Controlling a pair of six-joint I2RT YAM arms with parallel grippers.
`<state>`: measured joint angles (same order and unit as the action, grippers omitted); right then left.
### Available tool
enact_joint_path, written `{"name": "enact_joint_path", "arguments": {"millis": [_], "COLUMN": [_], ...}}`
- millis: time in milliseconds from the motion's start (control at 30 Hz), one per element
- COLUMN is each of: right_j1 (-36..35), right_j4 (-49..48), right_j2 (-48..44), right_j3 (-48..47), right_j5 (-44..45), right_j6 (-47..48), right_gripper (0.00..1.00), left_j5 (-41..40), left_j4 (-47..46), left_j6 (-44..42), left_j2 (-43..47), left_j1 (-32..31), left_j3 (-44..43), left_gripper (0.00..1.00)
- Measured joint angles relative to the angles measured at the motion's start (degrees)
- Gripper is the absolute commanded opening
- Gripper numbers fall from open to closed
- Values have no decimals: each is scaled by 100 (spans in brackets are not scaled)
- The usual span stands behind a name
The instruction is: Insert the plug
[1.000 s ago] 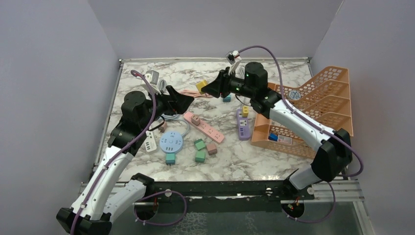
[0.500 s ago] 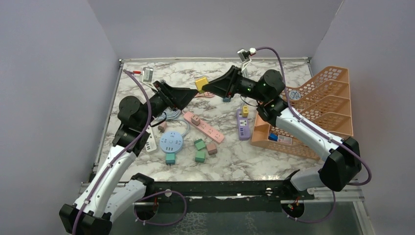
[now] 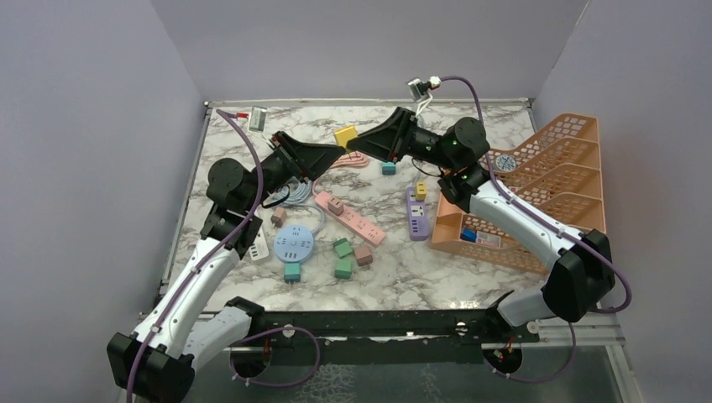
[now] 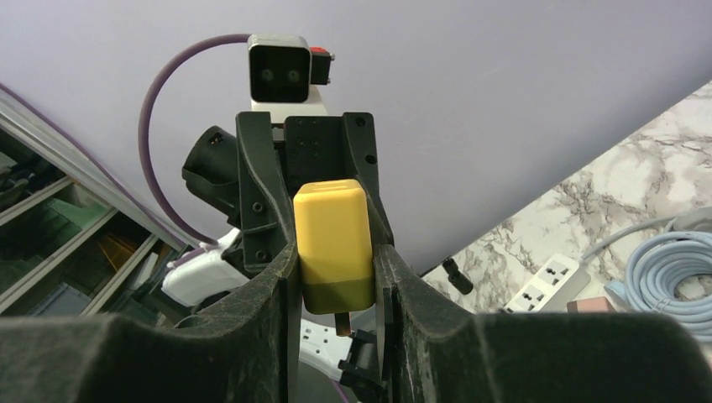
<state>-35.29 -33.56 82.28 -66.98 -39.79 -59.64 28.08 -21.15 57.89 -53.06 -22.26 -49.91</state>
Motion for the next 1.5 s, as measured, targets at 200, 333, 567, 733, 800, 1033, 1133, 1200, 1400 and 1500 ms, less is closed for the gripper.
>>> {"name": "enact_joint_path", "arguments": {"millis": [200,333,567,733,800,1033,1133,1200,1400,1500], "right_j1": [-4,0,24,13,-2,-28,-28,-28,-28,-42], "right_j4": [-142,-210,-125,1008,1499,3327,4168,4603,5783,6183], "right_j2": [122,173,166,118,11,-505,-597,-654,-721,-695], "right_j3": [-15,-15,-44,-407,-463,-763,-1158,-1314,-1366,-1366], "right_j5": [-144,-197,-328,-428,-442,-426,-422,-420,-494,-660], "right_j6": [-179,-286,-79,804,1215,3191,4264,4887,6411,6937], "right_gripper": [15,17,54,67,69,59,56,56,55,57], "left_j5": [273,402,463,551,651,1303,1661,1851,2398,2710], "left_j4": [-153,-254,-295,-234,-205,710,1423,1805,2474,2647], "left_j6": [85,94,-138,-758,-1108,-2811,-3901,-4579,-6065,-6660], "left_j2": [-201,-234,-232,-166,-111,-68,-72,-74,-101,-166], "left_j1": [-26,-26,-37,-35,-35,-35,-37,-59,-136,-149], "left_j3": [-2,-7,-11,55,120,133,85,85,85,85], "left_gripper": [38,21,0,0,0,0,0,0,0,0]}}
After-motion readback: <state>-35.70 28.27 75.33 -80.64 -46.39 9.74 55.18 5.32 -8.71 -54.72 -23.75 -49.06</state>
